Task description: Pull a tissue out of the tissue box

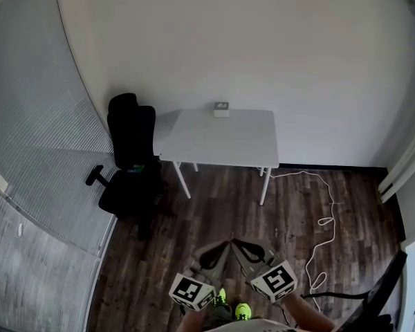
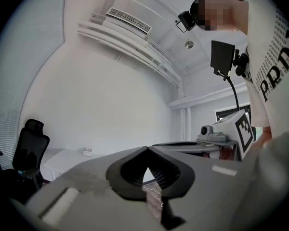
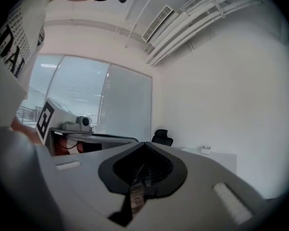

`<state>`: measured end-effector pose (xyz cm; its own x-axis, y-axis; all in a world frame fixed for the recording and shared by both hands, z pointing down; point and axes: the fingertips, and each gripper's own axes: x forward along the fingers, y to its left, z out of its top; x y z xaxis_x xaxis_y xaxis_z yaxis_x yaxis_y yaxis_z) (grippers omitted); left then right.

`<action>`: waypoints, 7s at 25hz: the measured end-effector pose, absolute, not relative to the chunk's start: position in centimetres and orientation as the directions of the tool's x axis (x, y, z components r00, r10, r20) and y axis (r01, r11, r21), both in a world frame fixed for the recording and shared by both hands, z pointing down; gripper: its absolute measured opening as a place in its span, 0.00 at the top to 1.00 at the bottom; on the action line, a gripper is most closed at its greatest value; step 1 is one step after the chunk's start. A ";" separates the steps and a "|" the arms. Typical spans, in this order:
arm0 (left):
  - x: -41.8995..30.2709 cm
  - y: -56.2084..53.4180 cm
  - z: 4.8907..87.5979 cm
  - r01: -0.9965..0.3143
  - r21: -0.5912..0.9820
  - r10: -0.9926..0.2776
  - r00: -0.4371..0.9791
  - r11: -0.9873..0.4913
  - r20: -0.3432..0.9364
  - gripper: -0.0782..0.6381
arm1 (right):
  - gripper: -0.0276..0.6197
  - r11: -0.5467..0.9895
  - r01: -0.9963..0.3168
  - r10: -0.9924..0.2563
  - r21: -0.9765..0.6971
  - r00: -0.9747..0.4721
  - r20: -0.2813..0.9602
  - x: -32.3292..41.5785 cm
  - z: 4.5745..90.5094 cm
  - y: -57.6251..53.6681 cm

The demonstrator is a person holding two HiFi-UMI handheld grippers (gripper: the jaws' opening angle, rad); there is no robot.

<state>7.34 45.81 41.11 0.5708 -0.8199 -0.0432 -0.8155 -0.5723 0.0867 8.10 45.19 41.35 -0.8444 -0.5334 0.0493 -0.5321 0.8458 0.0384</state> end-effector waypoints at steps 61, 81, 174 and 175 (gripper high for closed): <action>3.2 14.0 39.3 -0.767 0.100 -0.773 0.633 -0.634 -0.046 0.90 | 0.95 0.828 -0.560 -0.560 0.024 -0.826 0.054 3.8 39.3 13.4; 4.7 3.9 41.2 -0.742 0.146 -0.751 0.660 -0.655 -0.011 0.90 | 0.94 0.827 -0.562 -0.554 -0.036 -0.823 0.122 5.3 42.3 3.5; -2.8 -37.8 44.0 -0.768 0.197 -0.772 0.632 -0.610 0.075 0.90 | 0.94 0.825 -0.558 -0.552 -0.089 -0.830 0.079 -0.5 42.7 -41.5; -2.9 -38.0 43.9 -0.762 0.197 -0.767 0.638 -0.616 0.067 0.90 | 0.94 0.822 -0.563 -0.557 -0.084 -0.826 0.085 -0.6 42.8 -41.8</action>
